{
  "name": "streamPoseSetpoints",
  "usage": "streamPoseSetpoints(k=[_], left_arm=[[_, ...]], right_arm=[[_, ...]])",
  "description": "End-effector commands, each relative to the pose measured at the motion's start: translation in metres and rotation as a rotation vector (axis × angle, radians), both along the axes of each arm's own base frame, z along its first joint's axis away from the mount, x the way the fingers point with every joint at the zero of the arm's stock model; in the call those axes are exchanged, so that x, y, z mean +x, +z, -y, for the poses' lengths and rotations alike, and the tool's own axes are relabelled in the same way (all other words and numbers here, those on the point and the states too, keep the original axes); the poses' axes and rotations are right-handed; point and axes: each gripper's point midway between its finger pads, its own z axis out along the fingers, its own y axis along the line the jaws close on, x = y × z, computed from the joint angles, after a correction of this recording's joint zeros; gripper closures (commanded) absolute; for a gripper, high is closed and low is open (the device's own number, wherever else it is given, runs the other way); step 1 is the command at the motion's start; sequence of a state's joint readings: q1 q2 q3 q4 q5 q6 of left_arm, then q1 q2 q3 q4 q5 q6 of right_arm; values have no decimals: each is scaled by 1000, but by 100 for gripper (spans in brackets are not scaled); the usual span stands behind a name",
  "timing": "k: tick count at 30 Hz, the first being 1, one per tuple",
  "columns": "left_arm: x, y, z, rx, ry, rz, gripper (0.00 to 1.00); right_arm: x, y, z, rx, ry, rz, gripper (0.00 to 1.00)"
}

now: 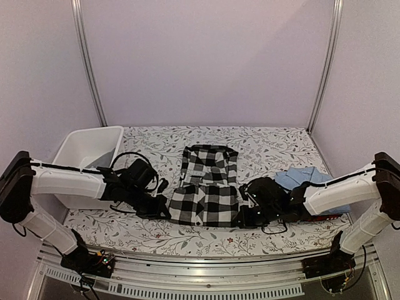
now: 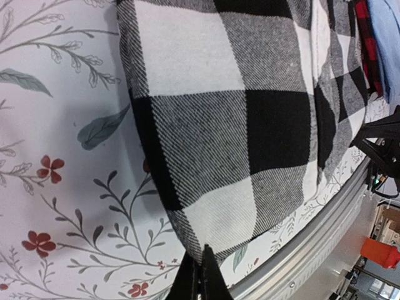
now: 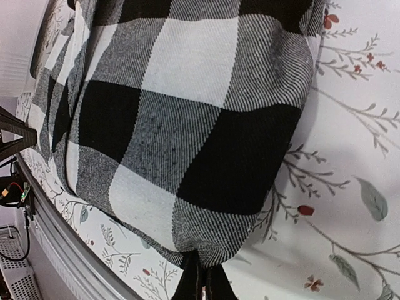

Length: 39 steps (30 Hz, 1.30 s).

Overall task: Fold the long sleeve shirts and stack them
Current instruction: Pick up the 2/3-rectangle-folded shirt from the center of the board, then fold the 2/3-rectangle-folded shirt at the center of the board.

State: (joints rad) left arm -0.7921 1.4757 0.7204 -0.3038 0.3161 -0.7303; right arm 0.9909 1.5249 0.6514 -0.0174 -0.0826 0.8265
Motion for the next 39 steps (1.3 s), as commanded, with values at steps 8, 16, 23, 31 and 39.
streamPoseSetpoints(k=[8,16,23,31,39], left_arm=[[0,71,-5,22,2,97,100],[140,111,19,-87,14,200,100],[282,36,43,-93,70,150,100],[309,-28,46,-58,108,70,100],[221,-7,28,-75,121,65,100]], right_arm=[[-6,95,-9,94,-123,94,100],[105,142,4,156,-192,187,100],[245,86,25,143,-246,168,100],[277,-18,4,77,-192,28,100],[205,-18,-3,46,-174,-2,100]])
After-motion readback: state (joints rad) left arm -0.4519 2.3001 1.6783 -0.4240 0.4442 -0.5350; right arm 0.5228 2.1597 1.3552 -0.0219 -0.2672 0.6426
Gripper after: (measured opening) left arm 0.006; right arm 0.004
